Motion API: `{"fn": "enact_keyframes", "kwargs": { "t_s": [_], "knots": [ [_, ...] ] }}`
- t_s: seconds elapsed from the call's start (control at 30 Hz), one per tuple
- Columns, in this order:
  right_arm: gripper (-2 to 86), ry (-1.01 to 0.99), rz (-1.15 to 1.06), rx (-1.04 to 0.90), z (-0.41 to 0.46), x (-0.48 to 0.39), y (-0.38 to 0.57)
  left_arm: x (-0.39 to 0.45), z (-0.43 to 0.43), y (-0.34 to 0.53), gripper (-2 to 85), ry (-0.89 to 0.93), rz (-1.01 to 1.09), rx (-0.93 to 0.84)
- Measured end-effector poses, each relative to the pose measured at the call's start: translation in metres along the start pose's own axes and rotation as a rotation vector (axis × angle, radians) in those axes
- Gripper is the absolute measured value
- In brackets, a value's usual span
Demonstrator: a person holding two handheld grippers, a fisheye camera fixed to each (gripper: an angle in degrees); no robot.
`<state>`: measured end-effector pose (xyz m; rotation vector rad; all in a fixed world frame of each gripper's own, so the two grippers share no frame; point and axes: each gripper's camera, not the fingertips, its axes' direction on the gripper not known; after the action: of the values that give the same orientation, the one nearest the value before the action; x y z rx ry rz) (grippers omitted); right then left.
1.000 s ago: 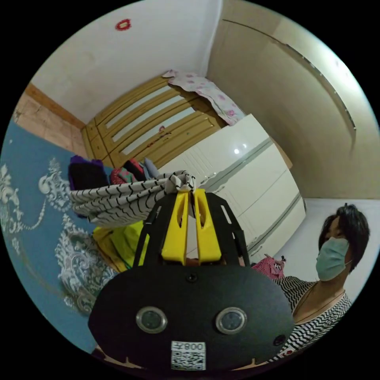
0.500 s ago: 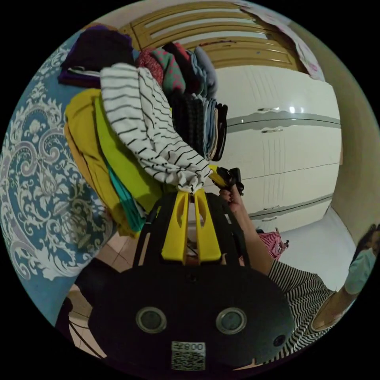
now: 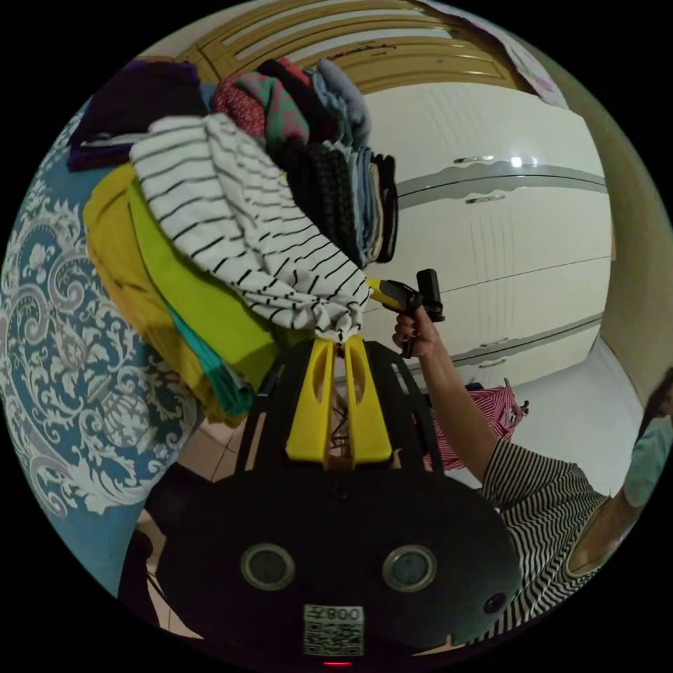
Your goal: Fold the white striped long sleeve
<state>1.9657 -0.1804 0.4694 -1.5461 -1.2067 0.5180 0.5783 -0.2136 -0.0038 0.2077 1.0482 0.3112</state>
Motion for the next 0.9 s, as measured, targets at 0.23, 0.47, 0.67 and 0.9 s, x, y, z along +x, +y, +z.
{"fn": "enact_keyframes", "kwargs": {
  "t_s": [0.23,0.47,0.67,0.9],
  "knots": [
    [1.9,-0.061,0.175,0.034,0.016,0.034,0.011,-0.037,0.039,-0.004,3.3,0.042,-0.115,-0.067],
    [0.4,0.089,0.159,0.227,0.001,-0.008,0.015,-0.045,0.033,-0.003,1.6,0.035,-0.086,-0.034],
    [0.1,0.390,-0.081,0.241,0.036,-0.104,0.002,-0.027,0.037,-0.016,0.4,-0.048,0.066,0.009],
    [0.1,0.781,-0.138,0.014,0.156,-0.147,-0.025,-0.039,0.083,-0.023,0.3,-0.289,0.134,-0.199]
  ]
}}
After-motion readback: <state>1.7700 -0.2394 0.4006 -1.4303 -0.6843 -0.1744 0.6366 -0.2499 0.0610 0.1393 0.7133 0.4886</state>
